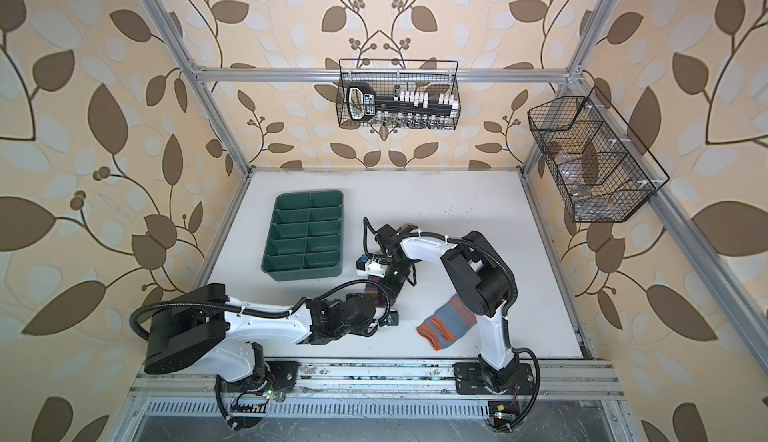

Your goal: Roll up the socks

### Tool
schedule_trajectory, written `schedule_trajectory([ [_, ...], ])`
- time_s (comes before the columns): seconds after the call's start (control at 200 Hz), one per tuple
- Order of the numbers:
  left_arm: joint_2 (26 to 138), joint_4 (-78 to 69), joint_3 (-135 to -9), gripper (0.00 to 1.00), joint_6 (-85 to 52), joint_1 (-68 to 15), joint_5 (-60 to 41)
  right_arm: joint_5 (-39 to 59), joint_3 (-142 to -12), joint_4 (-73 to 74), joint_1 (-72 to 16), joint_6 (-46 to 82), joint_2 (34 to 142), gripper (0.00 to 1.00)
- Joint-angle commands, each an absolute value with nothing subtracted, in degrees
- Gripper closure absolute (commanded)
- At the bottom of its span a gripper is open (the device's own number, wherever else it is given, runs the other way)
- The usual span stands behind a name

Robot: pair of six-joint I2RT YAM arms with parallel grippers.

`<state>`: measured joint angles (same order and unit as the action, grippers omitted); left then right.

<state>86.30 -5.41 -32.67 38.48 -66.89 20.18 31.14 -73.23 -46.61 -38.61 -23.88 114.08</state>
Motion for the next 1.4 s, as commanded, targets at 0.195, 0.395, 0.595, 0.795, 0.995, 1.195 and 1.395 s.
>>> schedule_trajectory([
  [0.195, 91.9, -6.0, -36.8, 0.8, 37.8, -64.6, 21.0, 30.1, -72.7, -48.0, -38.6, -25.8, 114.3, 1.0],
  [0.395, 91.4, 1.9, -39.3, 1.0, 37.9, -64.1, 14.3, 28.2, -71.4, -44.3, -37.7, -23.8, 110.2, 0.94],
  [0.595, 91.0, 14.4, -44.9, 1.0, 37.8, -60.1, 1.1, 27.1, -67.9, -37.5, -33.7, -19.4, 97.8, 0.76],
  [0.795, 95.0, 25.0, -52.7, 1.0, 36.8, -56.0, -8.8, 11.9, -63.7, -25.2, -23.2, -3.9, 82.8, 0.75],
  [0.995, 101.6, 34.4, -61.1, 1.0, 36.6, -52.6, -17.3, 0.8, -54.6, -15.2, -15.9, 4.7, 64.6, 0.75],
  [1.195, 108.3, 41.7, -69.5, 1.0, 35.9, -47.8, -24.8, -4.5, -36.5, -1.7, -31.1, -14.3, 45.5, 0.46],
  [1.395, 114.1, 46.9, -76.0, 1.0, 35.3, -43.9, -28.9, -21.0, -33.1, -10.0, -56.0, -35.0, 50.6, 0.45],
])
